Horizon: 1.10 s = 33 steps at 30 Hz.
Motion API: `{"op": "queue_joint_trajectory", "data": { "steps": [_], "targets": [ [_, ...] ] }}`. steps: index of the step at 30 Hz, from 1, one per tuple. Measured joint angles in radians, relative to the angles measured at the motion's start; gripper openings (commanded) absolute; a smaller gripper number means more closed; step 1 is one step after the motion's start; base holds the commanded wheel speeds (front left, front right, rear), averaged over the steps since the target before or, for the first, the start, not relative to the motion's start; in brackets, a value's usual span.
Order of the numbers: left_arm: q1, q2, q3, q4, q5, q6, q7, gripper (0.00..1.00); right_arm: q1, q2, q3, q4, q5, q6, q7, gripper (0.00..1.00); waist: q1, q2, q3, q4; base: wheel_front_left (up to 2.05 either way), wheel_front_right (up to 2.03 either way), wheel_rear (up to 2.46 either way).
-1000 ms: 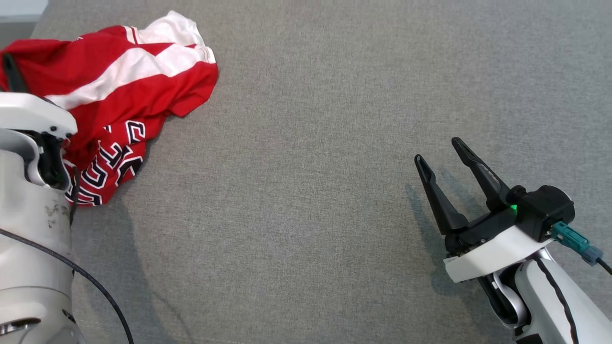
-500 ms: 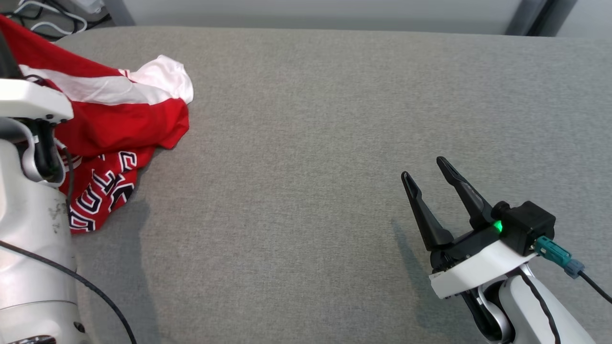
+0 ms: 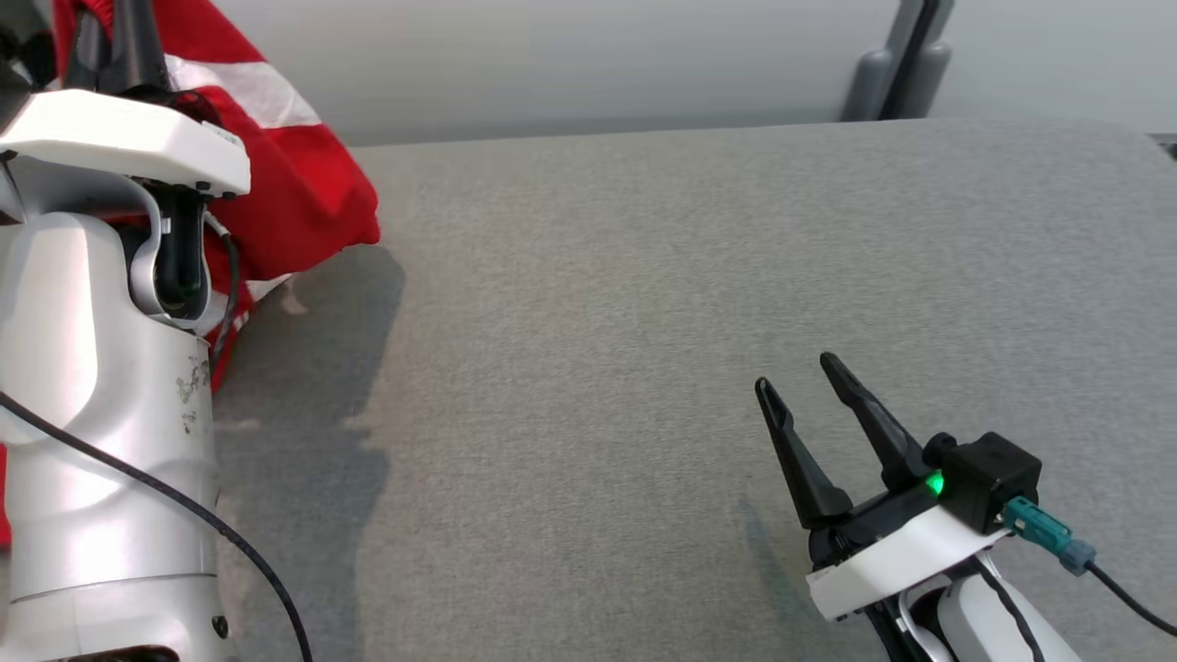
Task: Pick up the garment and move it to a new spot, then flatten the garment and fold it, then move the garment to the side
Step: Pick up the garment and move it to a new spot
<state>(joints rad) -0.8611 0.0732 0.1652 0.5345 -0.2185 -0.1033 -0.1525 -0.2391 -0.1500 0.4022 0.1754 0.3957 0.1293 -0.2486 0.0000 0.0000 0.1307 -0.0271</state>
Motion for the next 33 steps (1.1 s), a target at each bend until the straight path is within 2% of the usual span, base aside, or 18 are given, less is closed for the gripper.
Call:
{"op": "queue_joint_trajectory", "data": {
  "steps": [9,19,23,27,33],
  "targets": [
    [0.054,-0.034,-0.104,-0.053,-0.042,-0.012,0.08,0.0,0.038,0.019,0.012,0.003,0.009,0.0,0.0,1.0,0.0,0.0,-0.068,-0.107,0.0,0.0,0.0],
    [0.075,-0.052,-0.19,-0.084,-0.146,-0.012,0.124,0.0,0.046,0.022,0.023,0.003,0.009,0.0,0.0,1.0,0.0,0.0,-0.096,-0.216,0.0,0.0,0.0],
    [0.077,-0.052,-0.254,-0.097,-0.177,-0.009,0.126,0.0,0.046,0.025,0.019,0.0,0.008,0.0,0.0,1.0,0.0,0.0,-0.093,-0.236,0.0,0.0,0.0],
    [0.101,-0.052,-0.358,-0.093,-0.225,0.019,0.113,0.0,0.048,0.029,0.019,0.001,0.007,0.0,0.0,1.0,0.0,0.0,-0.092,-0.246,0.0,0.0,0.0],
    [0.158,-0.052,-0.433,0.006,-0.222,0.052,0.08,0.0,0.049,0.046,0.021,0.002,0.007,0.0,0.0,1.0,0.0,0.0001,-0.086,-0.247,0.0,0.0,0.0]
  ]
}}
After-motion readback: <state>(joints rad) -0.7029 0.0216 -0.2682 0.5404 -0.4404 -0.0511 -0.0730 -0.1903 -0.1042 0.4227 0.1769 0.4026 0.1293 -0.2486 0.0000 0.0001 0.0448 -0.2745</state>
